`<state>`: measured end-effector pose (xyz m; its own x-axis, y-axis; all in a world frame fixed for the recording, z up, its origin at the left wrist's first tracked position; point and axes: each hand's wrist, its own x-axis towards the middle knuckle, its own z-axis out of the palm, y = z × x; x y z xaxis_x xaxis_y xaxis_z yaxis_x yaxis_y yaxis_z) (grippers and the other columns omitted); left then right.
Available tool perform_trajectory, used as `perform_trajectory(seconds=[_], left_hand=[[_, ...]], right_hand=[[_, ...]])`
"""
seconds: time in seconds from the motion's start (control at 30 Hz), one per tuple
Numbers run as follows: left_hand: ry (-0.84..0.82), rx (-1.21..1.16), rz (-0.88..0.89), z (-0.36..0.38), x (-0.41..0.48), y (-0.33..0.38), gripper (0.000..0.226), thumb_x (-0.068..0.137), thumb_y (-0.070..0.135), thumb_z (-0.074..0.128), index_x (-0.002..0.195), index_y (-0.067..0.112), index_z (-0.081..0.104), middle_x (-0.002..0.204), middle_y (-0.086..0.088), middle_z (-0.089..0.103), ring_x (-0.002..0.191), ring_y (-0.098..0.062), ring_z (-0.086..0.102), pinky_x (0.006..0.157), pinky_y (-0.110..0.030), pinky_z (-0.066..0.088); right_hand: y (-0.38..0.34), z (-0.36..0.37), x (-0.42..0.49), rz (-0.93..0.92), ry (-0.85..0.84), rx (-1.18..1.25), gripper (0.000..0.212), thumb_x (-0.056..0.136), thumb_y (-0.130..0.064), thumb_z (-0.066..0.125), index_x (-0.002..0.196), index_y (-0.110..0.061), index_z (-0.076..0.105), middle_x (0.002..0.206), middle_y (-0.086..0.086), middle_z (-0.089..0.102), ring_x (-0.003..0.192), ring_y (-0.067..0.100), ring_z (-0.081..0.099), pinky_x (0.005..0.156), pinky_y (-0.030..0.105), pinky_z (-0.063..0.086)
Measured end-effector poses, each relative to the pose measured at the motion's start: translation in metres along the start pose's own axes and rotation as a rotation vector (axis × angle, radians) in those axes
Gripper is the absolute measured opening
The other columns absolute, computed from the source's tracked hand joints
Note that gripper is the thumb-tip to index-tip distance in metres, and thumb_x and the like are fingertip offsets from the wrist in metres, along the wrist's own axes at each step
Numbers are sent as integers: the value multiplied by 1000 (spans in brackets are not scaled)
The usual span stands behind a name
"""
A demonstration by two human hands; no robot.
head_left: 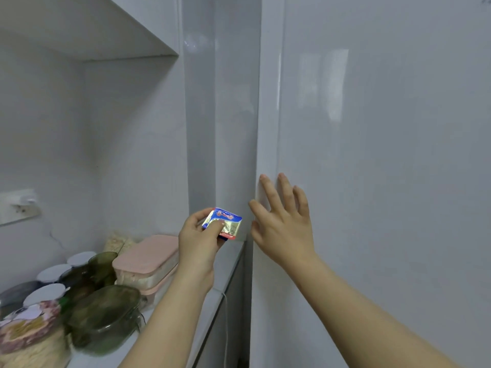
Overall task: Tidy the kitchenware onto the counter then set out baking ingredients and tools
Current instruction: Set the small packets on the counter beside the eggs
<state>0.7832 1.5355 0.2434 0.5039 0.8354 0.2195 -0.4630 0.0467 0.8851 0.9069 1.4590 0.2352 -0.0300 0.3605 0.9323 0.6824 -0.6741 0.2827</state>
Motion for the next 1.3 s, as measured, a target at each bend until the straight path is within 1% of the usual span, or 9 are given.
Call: perform_trajectory(seconds=[0.17,0.37,0.53,0.7,0.8,0.93,1.03,1.17,1.3], left_hand=[[34,-3,6,20,30,-14,24,87,-4,54,93,18,59,101,-14,66,85,-25,63,78,-33,53],[64,-9,22,36,44,-33,23,87,-4,55,102,13,59,95,-10,66,79,-19,63,71,-27,54],[118,-13,54,27,43,-39,22,87,-4,55,100,14,60,89,-6,68,76,-15,65,66,-23,54],[281,48,64,-15,28,-41,21,87,-1,57,100,14,61,104,-11,65,85,-19,67,71,-28,55],[445,101,74,-57,7,-40,24,87,-3,56,107,9,62,104,-13,66,84,-21,66,71,-29,55],[669,135,90,-111,-35,-27,25,88,-6,51,94,16,62,98,-13,66,79,-21,64,68,-27,54],[835,134,128,-151,-82,-7,25,88,-7,51,104,10,60,99,-14,66,77,-19,64,61,-20,56],[1036,176,199,-199,-164,25,25,89,-4,51,108,9,59,97,-14,66,73,-18,64,60,-22,53],[1190,216,235,-232,-257,57,24,88,-3,53,106,11,60,99,-12,67,85,-23,66,70,-29,54]], right_hand=[[17,36,-3,-30,35,52,30,66,-20,59,96,-22,67,133,8,56,129,31,35,108,42,19],[16,48,-3,17,110,140,23,73,-19,54,91,-21,68,129,6,60,129,30,36,109,40,17],[-6,51,-5,37,142,487,28,79,-18,44,86,-14,70,111,10,66,119,27,42,105,36,26],[-53,54,-26,90,-82,875,31,77,-23,48,103,-15,64,117,9,61,108,21,48,91,27,38],[-95,43,-34,46,-272,1111,40,74,-32,47,109,-18,62,116,1,61,106,16,52,88,25,36],[-161,9,-45,-60,-407,1357,39,73,-37,46,104,-19,60,102,-6,64,98,10,50,82,23,35],[-211,-32,-55,-121,-403,1495,34,71,-36,49,99,-19,59,92,-7,66,90,10,53,79,25,41],[-263,-115,-64,-255,-450,1666,32,72,-36,52,99,-19,58,93,-7,65,89,12,54,78,24,39],[-301,-210,-78,-435,-488,1799,37,75,-34,56,109,-19,59,105,-8,64,102,14,55,87,22,32]])
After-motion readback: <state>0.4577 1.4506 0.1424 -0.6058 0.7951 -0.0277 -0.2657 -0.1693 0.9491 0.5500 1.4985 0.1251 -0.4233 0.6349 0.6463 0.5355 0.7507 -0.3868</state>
